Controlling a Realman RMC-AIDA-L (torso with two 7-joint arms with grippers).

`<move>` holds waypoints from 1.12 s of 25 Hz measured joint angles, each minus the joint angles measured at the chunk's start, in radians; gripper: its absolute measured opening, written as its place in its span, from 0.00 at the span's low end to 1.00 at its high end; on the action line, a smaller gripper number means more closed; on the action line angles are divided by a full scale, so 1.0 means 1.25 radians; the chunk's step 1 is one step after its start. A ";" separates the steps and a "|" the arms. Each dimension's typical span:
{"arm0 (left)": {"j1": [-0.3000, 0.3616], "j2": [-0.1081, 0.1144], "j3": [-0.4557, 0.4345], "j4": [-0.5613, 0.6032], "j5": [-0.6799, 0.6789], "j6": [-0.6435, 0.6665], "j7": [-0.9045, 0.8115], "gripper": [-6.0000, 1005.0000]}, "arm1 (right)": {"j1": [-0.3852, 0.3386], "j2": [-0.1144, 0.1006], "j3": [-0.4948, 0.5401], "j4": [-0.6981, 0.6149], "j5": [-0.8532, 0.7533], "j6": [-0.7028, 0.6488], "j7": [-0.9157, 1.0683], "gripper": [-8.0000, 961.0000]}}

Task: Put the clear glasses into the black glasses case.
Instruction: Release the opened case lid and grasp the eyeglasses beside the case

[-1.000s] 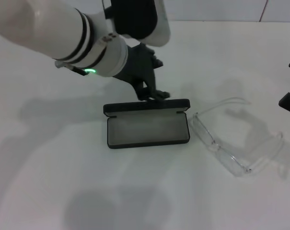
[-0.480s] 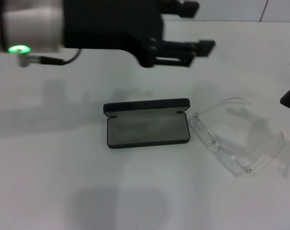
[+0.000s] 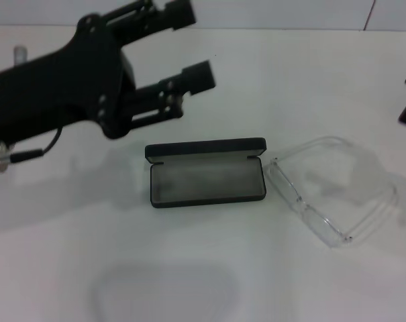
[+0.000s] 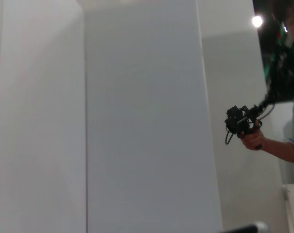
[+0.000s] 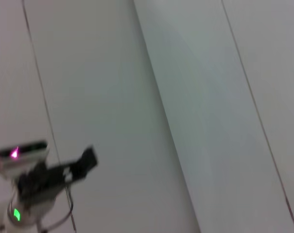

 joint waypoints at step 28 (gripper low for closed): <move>0.022 0.003 -0.002 -0.205 0.004 0.025 0.160 0.71 | 0.520 -0.045 -0.308 -0.582 -0.820 -0.152 1.088 0.90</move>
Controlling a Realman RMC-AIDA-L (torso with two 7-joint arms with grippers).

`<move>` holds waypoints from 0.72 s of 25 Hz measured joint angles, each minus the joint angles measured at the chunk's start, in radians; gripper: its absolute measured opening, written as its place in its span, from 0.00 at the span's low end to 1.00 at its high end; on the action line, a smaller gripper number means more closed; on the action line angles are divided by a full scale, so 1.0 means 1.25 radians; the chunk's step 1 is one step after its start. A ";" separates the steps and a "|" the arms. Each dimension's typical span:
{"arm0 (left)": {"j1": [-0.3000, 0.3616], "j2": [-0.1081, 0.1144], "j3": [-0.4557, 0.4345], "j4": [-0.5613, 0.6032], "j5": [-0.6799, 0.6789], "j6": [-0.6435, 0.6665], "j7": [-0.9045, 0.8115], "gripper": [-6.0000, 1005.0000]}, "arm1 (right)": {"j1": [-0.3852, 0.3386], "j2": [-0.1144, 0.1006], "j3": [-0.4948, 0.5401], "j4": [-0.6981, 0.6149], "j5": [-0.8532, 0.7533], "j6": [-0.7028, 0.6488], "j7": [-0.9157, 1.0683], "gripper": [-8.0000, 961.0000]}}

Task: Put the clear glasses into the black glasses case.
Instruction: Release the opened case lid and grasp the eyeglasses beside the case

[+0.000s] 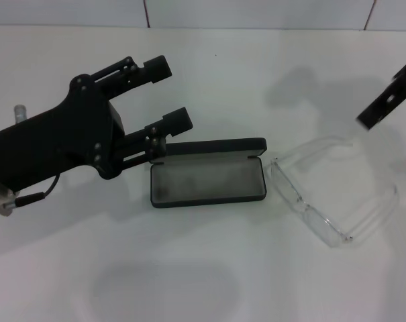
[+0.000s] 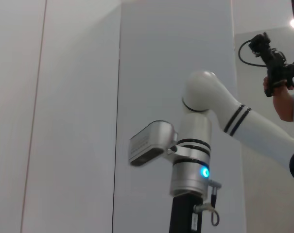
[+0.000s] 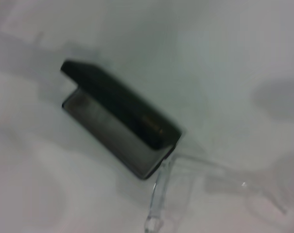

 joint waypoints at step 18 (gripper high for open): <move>-0.034 0.001 0.004 -0.047 0.023 -0.007 0.031 0.71 | 0.059 0.086 -0.167 0.260 -0.059 0.187 -0.018 0.90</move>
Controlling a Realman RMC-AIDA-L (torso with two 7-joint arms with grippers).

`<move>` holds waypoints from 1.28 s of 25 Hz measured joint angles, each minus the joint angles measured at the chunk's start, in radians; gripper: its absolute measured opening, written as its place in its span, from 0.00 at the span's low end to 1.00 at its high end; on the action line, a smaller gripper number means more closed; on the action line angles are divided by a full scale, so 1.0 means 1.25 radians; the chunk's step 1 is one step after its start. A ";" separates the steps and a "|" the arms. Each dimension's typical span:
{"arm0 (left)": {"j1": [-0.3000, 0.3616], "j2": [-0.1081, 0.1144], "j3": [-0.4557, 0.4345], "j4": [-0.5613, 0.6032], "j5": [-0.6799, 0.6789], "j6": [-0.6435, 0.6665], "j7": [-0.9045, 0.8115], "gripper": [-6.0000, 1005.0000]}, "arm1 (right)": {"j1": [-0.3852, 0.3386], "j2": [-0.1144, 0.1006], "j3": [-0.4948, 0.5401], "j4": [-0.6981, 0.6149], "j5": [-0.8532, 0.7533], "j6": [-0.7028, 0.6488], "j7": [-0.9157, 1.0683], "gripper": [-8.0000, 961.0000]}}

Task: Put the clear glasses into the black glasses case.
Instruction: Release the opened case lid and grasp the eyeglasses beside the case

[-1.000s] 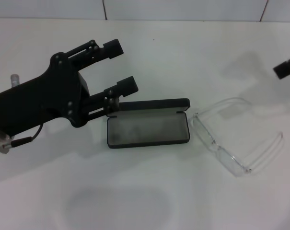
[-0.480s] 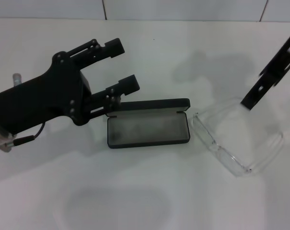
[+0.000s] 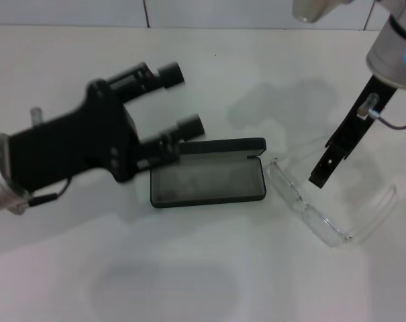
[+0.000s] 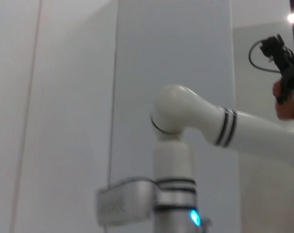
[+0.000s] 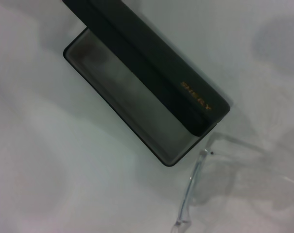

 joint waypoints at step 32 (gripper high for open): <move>-0.034 0.019 -0.074 0.104 0.269 -0.001 -0.152 0.71 | -0.012 0.003 -0.096 0.145 0.082 0.156 0.005 0.81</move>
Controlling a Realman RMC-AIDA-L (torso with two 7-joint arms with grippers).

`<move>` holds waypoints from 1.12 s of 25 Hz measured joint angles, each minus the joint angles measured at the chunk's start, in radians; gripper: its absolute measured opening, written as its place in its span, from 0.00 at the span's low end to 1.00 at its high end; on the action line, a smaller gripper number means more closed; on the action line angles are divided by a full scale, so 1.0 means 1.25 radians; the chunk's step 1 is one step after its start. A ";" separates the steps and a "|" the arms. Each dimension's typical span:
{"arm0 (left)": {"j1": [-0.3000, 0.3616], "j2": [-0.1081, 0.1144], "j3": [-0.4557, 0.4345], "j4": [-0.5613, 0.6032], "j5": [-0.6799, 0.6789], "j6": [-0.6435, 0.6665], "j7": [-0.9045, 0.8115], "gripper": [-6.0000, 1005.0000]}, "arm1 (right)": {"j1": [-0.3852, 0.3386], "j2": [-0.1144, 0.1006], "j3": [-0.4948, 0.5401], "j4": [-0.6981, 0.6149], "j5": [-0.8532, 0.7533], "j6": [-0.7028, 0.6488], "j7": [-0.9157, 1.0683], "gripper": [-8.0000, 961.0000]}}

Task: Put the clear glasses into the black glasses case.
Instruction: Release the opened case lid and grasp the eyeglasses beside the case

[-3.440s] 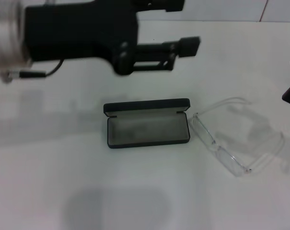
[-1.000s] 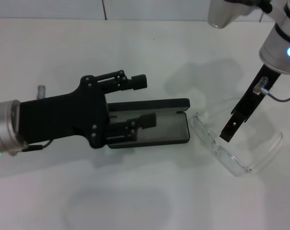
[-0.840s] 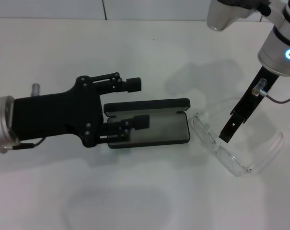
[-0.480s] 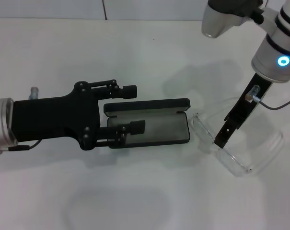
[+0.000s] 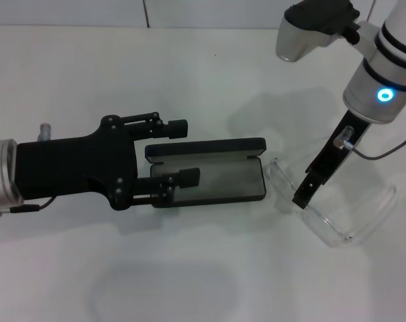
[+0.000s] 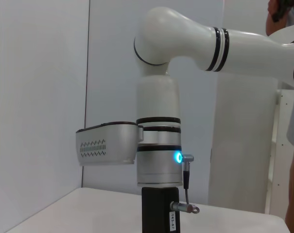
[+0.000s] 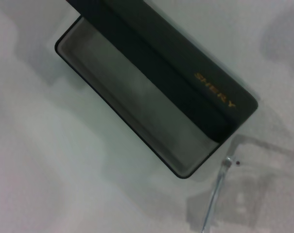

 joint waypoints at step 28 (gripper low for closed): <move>0.006 -0.011 -0.001 -0.004 0.011 -0.011 0.020 0.71 | -0.010 0.000 -0.037 0.041 0.043 0.056 0.001 0.65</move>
